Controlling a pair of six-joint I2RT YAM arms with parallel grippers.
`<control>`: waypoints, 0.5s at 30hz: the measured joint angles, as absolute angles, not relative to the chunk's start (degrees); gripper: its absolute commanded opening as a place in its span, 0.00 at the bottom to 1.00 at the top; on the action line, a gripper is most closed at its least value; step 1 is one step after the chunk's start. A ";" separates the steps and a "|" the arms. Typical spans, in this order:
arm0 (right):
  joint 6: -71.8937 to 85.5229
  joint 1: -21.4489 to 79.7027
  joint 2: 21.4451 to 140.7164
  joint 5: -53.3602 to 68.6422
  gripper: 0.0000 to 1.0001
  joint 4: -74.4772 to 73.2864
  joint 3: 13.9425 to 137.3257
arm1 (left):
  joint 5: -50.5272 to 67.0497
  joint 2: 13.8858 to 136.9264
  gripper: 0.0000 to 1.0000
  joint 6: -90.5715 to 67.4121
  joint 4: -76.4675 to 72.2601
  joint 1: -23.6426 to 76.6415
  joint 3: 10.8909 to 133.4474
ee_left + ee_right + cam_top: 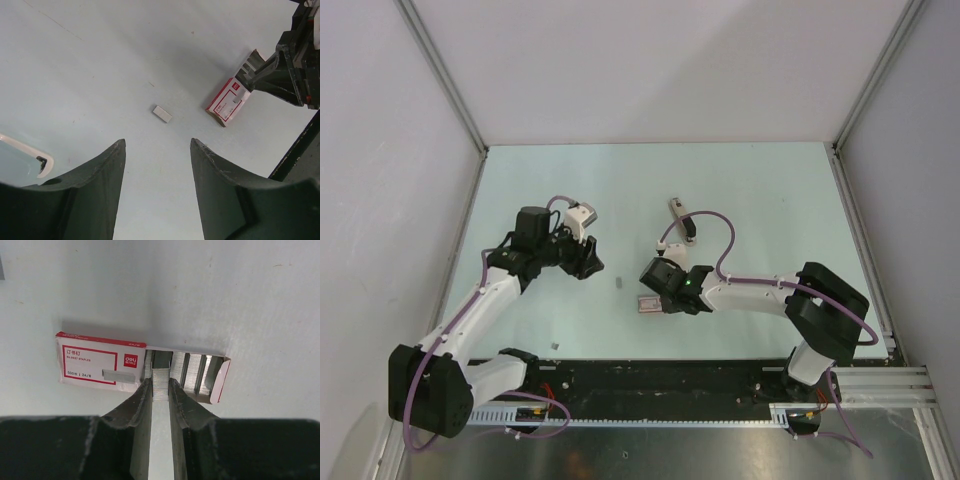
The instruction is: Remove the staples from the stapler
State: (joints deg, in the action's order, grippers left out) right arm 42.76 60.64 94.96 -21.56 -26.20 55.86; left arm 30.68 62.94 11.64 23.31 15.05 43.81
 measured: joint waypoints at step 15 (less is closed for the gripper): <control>42.30 60.64 94.96 -21.58 0.20 -25.82 55.86 | 30.85 62.94 0.59 11.64 23.29 15.14 43.70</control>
